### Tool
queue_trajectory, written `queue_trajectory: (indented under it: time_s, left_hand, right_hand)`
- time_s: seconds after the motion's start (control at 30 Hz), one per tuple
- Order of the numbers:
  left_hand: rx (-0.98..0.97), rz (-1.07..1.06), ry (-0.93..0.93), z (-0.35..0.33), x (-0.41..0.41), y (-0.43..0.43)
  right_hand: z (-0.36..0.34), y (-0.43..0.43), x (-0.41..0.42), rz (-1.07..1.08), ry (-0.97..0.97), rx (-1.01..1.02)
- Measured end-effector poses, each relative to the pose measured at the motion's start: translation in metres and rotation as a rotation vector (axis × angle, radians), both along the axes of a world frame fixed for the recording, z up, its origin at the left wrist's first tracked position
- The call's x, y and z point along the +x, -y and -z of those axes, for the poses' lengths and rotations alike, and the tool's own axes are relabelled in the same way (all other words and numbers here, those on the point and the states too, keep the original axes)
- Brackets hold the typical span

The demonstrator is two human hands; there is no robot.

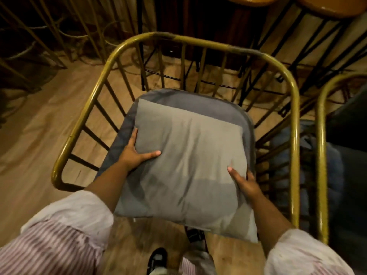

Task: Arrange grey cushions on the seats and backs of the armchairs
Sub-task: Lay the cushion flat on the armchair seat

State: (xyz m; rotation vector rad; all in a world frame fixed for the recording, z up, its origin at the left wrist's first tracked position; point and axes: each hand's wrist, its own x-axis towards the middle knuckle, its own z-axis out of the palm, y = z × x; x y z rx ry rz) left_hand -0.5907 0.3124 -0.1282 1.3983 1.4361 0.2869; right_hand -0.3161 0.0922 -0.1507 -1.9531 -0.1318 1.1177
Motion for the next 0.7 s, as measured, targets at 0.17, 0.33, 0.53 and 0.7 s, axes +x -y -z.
queue_trajectory:
  time_s: [0.17, 0.33, 0.53, 0.7]
  left_hand:
    - [-0.048, -0.022, -0.034, 0.034, -0.019, 0.014]
    - [-0.017, -0.013, -0.046, 0.042, -0.021, 0.010]
    - [0.028, 0.123, -0.289, 0.050, -0.019, 0.011]
    - [-0.056, 0.205, -0.302, 0.060, -0.019, -0.006]
  right_hand:
    - [0.022, 0.015, -0.014, -0.051, 0.015, -0.097]
    - [0.028, 0.001, 0.001, -0.061, 0.059, -0.133]
    - [0.027, -0.015, -0.001, -0.201, 0.081, -0.131]
    - [0.040, -0.017, -0.012, -0.204, 0.098, -0.207]
